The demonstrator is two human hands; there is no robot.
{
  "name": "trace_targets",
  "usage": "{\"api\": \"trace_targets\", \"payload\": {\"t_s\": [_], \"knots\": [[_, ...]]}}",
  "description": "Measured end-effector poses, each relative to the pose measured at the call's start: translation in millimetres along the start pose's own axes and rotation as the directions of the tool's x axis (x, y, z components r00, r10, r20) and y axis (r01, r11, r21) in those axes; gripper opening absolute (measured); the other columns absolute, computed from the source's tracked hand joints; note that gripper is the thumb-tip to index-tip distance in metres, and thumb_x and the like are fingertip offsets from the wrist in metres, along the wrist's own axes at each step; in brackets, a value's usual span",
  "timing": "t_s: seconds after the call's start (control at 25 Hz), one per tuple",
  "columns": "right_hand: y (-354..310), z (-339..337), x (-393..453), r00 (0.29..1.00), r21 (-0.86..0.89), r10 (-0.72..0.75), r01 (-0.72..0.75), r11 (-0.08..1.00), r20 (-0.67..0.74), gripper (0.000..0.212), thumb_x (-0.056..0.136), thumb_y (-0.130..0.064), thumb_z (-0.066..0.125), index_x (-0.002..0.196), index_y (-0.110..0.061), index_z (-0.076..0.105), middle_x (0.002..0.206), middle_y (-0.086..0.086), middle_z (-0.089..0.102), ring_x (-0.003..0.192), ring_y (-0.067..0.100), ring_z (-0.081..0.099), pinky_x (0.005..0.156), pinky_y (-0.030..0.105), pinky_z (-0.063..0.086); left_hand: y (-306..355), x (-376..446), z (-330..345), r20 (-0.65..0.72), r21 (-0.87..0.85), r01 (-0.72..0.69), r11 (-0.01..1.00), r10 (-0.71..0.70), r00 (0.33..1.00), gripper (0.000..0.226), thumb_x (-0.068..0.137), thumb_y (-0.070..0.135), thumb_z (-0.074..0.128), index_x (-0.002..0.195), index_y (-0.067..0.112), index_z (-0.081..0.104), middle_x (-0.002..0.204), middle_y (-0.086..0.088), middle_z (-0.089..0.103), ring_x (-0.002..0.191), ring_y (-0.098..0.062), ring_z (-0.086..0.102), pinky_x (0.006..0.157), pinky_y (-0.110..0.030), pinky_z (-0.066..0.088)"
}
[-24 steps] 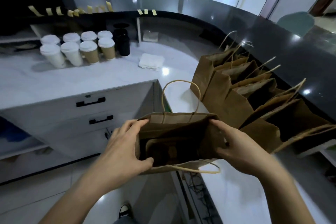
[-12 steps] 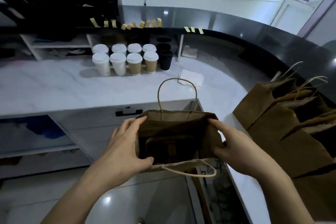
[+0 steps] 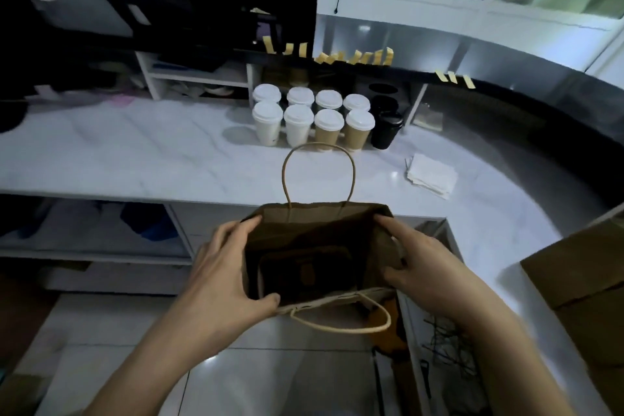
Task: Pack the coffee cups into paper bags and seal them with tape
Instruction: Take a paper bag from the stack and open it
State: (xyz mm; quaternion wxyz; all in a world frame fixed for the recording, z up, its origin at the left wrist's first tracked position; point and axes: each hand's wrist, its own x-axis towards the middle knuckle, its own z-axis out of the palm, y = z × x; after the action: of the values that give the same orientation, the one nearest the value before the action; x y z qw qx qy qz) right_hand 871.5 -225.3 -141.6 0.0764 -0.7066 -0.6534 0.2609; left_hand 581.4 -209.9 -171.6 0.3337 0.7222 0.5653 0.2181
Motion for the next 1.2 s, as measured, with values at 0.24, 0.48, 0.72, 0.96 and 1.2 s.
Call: {"api": "trace_targets", "payload": {"t_s": [0.24,0.48,0.72,0.96,1.2], "knots": [[-42.4,-4.0,63.4,0.99,-0.04,-0.132,0.134,0.99,0.048,0.078,0.095,-0.028,0.064,0.159,-0.039,0.02,0.142,-0.005,0.055,0.096,0.002,0.053,0.08,0.019,0.037,-28.1,19.9,-28.2,-0.072,-0.057,0.087,0.995,-0.091,0.993,0.109,0.07,0.034,0.086,0.151,0.049,0.014,0.142,0.031,0.019,0.137,-0.006,0.025,0.114,-0.038,0.034],[-68.7,-3.6,143.7,0.966,-0.029,-0.245,0.248,0.968,0.087,0.078,0.092,-0.025,0.063,0.157,-0.04,0.024,0.143,-0.013,0.051,0.085,-0.002,0.054,0.078,0.019,0.037,-54.4,59.3,-50.7,-0.16,-0.051,0.173,0.984,-0.179,0.971,0.113,0.068,0.035,0.086,0.152,0.05,0.012,0.148,0.029,0.016,0.14,-0.005,0.022,0.113,-0.033,0.031],[-90.1,-12.4,220.8,0.946,-0.011,-0.294,0.298,0.954,0.133,0.078,0.091,-0.024,0.063,0.158,-0.038,0.024,0.145,-0.01,0.051,0.085,0.002,0.053,0.084,0.021,0.037,-70.1,116.2,-70.3,-0.152,-0.088,0.231,0.969,-0.242,0.958,0.114,0.07,0.032,0.084,0.15,0.058,0.007,0.149,0.031,0.017,0.14,-0.009,0.027,0.115,-0.039,0.034],[-101.6,-19.9,291.1,0.93,0.03,-0.319,0.319,0.947,0.18,0.079,0.091,-0.024,0.061,0.157,-0.042,0.022,0.142,-0.014,0.05,0.089,0.001,0.057,0.084,0.022,0.039,-82.3,173.7,-81.5,-0.176,-0.166,0.264,0.95,-0.292,0.94,0.111,0.076,0.024,0.082,0.15,0.058,0.007,0.136,0.039,0.018,0.128,-0.004,0.035,0.105,-0.03,0.039],[-120.7,-19.0,334.8,0.912,0.037,-0.35,0.351,0.936,0.212,0.078,0.091,-0.021,0.062,0.157,-0.038,0.025,0.136,-0.011,0.054,0.085,0.002,0.054,0.083,0.022,0.039,-92.5,204.5,-93.7,-0.193,-0.169,0.307,0.937,-0.337,0.922,0.111,0.076,0.022,0.08,0.152,0.055,0.005,0.148,0.03,0.016,0.13,-0.007,0.032,0.107,-0.031,0.037]]}}
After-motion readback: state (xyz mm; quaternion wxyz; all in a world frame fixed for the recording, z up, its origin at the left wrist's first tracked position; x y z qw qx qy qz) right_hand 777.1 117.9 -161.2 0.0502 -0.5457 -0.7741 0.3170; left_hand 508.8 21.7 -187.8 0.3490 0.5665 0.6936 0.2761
